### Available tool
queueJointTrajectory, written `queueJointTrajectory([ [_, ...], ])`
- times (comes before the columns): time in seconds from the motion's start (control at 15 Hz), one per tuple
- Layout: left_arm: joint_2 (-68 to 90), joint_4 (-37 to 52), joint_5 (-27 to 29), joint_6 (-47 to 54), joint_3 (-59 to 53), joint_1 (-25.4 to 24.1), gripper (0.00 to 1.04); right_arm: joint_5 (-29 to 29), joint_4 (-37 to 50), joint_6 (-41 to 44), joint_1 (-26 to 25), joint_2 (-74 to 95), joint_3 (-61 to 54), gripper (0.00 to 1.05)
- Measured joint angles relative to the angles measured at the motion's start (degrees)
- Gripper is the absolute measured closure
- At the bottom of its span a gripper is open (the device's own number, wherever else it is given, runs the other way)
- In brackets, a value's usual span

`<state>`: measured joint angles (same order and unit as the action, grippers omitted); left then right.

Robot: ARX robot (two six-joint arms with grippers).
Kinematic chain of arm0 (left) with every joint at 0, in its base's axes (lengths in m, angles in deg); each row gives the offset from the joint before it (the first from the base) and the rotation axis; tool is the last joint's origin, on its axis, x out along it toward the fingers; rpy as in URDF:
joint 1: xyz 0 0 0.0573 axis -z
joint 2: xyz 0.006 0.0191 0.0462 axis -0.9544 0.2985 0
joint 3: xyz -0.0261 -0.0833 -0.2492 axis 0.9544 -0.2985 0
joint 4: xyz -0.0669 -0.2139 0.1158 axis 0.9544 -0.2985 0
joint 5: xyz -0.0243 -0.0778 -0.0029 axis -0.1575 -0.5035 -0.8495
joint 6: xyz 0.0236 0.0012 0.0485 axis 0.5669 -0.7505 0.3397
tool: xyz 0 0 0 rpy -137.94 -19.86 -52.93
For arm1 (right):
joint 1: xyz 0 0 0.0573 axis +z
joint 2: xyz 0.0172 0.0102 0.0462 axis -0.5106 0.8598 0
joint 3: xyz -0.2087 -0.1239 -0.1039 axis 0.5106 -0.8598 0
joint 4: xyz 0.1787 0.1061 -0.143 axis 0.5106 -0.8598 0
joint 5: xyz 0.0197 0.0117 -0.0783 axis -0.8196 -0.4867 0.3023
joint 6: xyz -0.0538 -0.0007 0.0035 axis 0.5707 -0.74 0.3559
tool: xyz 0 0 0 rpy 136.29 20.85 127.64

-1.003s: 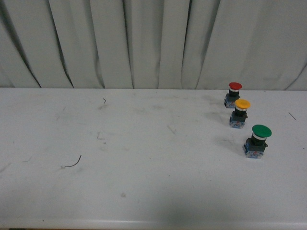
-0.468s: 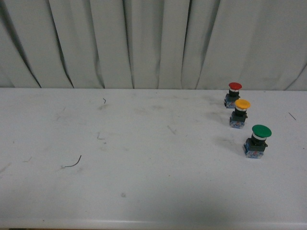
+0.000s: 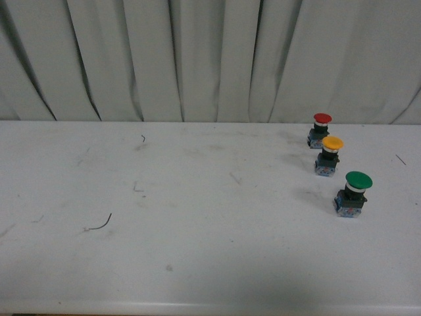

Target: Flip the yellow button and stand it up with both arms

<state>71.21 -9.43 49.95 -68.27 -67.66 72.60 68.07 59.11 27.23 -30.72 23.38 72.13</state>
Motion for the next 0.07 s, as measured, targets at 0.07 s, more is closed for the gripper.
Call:
queueJointTrajectory([
  [0.07, 0.0, 0.0, 0.0, 0.0, 0.0, 0.0, 0.07, 0.0, 0.0, 0.0, 0.0, 0.0, 0.0, 0.06],
])
